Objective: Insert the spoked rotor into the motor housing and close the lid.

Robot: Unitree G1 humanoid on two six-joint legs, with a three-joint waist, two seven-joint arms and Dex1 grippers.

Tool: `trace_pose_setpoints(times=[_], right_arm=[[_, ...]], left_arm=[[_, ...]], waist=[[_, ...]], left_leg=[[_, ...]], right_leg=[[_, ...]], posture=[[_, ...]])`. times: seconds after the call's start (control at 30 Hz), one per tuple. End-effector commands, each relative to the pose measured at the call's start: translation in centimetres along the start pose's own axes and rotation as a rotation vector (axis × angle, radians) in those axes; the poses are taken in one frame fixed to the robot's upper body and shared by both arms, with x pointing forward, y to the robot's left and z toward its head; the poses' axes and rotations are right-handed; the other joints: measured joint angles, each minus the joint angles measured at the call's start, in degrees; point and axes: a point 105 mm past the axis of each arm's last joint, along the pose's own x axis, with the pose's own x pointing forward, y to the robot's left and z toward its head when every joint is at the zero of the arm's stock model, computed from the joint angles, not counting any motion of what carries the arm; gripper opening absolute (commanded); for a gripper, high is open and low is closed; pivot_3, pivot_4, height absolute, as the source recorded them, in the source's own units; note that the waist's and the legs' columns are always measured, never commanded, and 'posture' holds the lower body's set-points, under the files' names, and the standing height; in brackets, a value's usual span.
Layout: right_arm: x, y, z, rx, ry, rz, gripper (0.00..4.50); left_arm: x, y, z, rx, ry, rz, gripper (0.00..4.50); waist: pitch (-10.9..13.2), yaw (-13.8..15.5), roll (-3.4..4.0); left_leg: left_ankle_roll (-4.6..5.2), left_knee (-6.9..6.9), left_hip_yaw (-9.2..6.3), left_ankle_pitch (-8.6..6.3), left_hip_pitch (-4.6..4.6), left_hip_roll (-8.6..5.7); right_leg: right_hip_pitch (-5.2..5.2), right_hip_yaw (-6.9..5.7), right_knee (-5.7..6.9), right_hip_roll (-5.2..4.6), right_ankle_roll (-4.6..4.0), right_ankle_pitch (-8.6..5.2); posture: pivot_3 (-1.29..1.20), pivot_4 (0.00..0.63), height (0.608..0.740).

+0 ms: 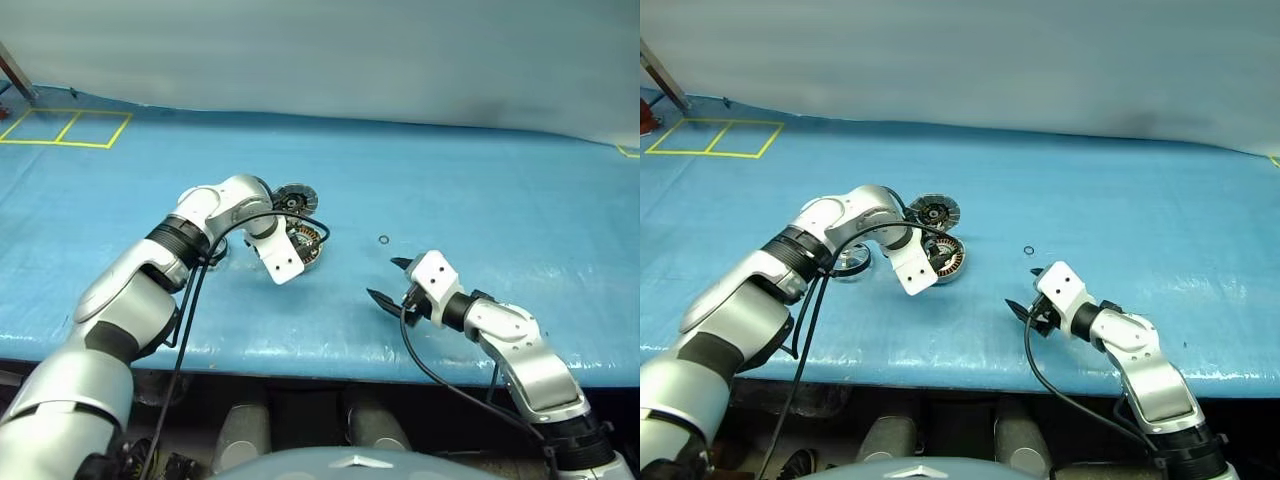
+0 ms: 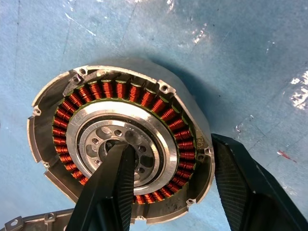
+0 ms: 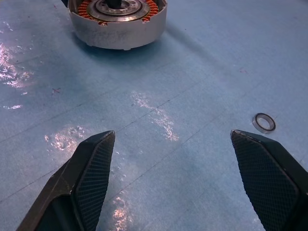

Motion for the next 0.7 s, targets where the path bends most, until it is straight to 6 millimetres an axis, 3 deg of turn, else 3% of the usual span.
trace_pose_setpoints(times=[0.03, 0.23, 0.7], right_arm=[[-0.5, -0.1, 1.5, -0.028, -0.065, -0.017, 4.05], [-0.8, 0.4, 1.0, -0.004, -0.067, -0.017, 4.05], [-1.0, 0.6, 0.5, 0.017, -0.069, -0.054, 4.05]], left_arm=[[-1.6, 2.4, 1.1, 0.079, -0.036, 0.086, 2.07], [-1.8, 3.2, 2.6, 0.146, -0.082, 0.084, 2.07], [-0.5, 2.0, 4.7, 0.256, -0.129, -0.004, 2.07]], waist=[[0.01, 0.0, -0.02], [0.05, -0.13, -0.05], [0.05, -0.25, -0.06]], left_leg=[[0.0, 0.01, -0.01, 0.0, -0.01, -0.01], [0.0, 0.02, -0.03, 0.0, -0.03, -0.01], [0.0, 0.02, -0.03, 0.0, -0.02, 0.0]], right_leg=[[0.01, 0.0, -0.01, 0.0, 0.0, 0.0], [-0.01, 0.0, -0.01, 0.01, 0.01, 0.0], [-0.01, 0.0, 0.0, 0.01, 0.0, -0.01]], posture=[[0.0, 0.15, 0.74], [0.0, 0.15, 0.74], [0.0, 0.15, 0.74]])
